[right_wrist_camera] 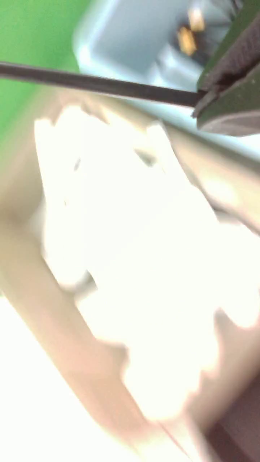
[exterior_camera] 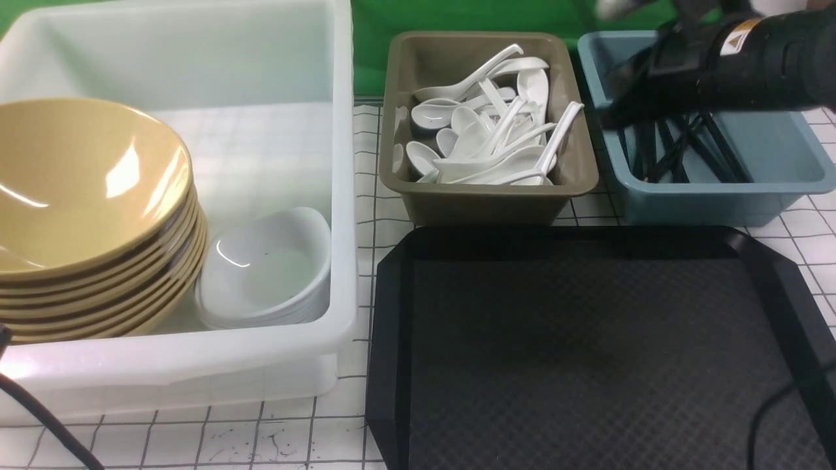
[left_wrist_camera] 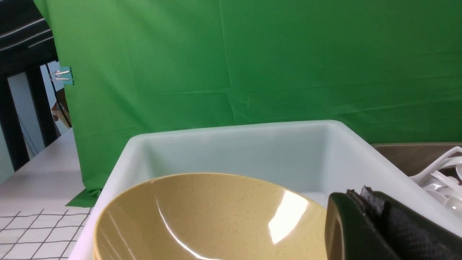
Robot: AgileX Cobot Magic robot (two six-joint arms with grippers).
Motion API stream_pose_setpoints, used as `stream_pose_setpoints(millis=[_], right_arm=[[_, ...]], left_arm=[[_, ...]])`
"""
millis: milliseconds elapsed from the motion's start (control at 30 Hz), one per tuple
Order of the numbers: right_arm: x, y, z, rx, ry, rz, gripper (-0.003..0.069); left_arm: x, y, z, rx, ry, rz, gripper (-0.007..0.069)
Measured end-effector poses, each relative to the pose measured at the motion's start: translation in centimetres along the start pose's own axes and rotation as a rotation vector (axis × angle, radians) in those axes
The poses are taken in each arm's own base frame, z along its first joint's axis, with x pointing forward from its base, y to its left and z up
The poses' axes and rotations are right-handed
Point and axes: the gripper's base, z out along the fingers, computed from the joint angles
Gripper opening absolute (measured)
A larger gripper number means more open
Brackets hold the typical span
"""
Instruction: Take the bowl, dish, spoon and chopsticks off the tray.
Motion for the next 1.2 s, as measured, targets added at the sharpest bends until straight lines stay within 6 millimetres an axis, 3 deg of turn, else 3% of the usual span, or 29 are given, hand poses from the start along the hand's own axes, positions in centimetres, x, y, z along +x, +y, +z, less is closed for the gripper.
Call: stream_pose_setpoints(millis=[100, 200, 233, 367, 433, 533, 567, 633, 700, 733, 867, 933, 967, 1200], right_arm=[[2.4, -2.8, 4.6, 0.065, 0.051, 0.112, 0.0099], [3.6, -3.9, 6.6, 0.067, 0.122, 0.170, 0.0157], [4.0, -4.5, 7.4, 0.053, 0.193, 0.207, 0.0231], [2.9, -5.0, 6.3, 0.005, 0.313, 0.225, 0.0311], [2.0, -5.0, 4.6, -0.017, 0.356, 0.232, 0.0309], [0.3, -4.1, 0.0, -0.062, 0.354, 0.203, 0.0233], [0.1, -3.9, -0.8, -0.072, 0.343, 0.199, 0.0220], [-0.8, -1.3, -5.9, -0.165, 0.256, 0.167, 0.0130], [-0.8, 0.6, -8.7, -0.227, 0.185, 0.146, 0.0074], [-0.1, 2.4, -11.6, -0.268, 0.111, 0.120, 0.0045], [3.4, 5.3, -16.8, -0.248, -0.097, 0.085, 0.0037], [4.0, 5.4, -17.3, -0.227, -0.140, 0.087, 0.0037], [6.9, 5.8, -18.5, -0.185, -0.201, 0.098, 0.0037], [15.0, 5.8, -23.4, -0.078, -0.430, 0.158, 0.0038]], left_arm=[[0.2, 0.0, 0.0, -0.005, 0.018, 0.000, -0.0013], [0.2, 0.1, 0.0, -0.006, 0.019, 0.000, -0.0013], [0.2, 0.1, 0.0, -0.006, 0.019, 0.000, -0.0013], [0.2, 0.1, 0.0, -0.006, 0.020, 0.000, -0.0013], [0.2, 0.1, 0.0, -0.006, 0.020, 0.000, -0.0013], [0.2, 0.1, 0.0, -0.006, 0.020, -0.001, -0.0013], [0.2, 0.1, 0.0, -0.006, 0.020, -0.001, -0.0013], [0.2, 0.1, 0.0, -0.006, 0.021, -0.001, -0.0013], [0.2, 0.1, 0.0, -0.006, 0.021, -0.001, -0.0013], [0.2, 0.1, 0.0, -0.006, 0.021, -0.001, -0.0013], [0.2, 0.1, 0.0, -0.006, 0.022, -0.001, -0.0013], [0.2, 0.1, 0.0, -0.006, 0.022, -0.001, -0.0013], [0.2, 0.1, 0.0, -0.006, 0.022, -0.001, -0.0013], [0.4, 0.0, 0.0, -0.006, 0.026, -0.001, -0.0013]])
